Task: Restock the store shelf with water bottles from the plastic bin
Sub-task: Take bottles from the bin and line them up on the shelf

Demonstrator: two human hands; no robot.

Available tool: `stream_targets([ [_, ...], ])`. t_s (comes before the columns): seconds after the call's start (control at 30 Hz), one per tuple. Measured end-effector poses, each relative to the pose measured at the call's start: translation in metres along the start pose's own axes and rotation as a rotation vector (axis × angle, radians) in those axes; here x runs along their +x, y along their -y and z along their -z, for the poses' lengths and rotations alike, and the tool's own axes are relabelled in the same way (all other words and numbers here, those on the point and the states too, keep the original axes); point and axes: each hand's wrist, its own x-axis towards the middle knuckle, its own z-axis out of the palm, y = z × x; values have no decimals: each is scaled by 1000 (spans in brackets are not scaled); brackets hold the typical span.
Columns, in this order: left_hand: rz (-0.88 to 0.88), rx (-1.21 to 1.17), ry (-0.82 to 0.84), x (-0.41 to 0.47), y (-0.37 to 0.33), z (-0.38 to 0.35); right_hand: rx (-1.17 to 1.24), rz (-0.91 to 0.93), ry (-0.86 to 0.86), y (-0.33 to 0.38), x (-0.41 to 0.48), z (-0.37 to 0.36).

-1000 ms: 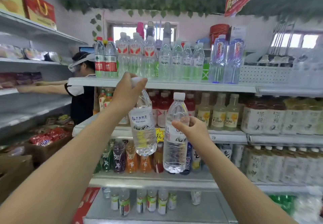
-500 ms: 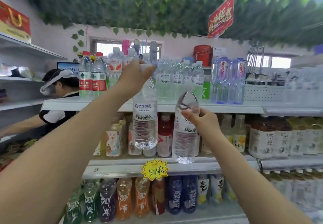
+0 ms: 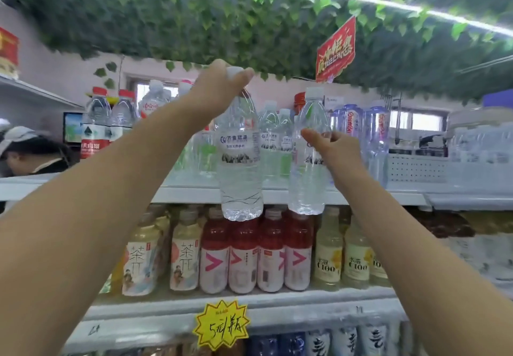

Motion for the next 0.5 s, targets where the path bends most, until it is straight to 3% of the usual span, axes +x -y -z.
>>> stream_targets([
  [0.27, 21, 59, -44, 41, -3, -58, 13, 97, 74, -37, 104, -8],
  [0.5, -20, 167, -66, 58, -12, -82, -39, 70, 122, -70, 150, -29],
])
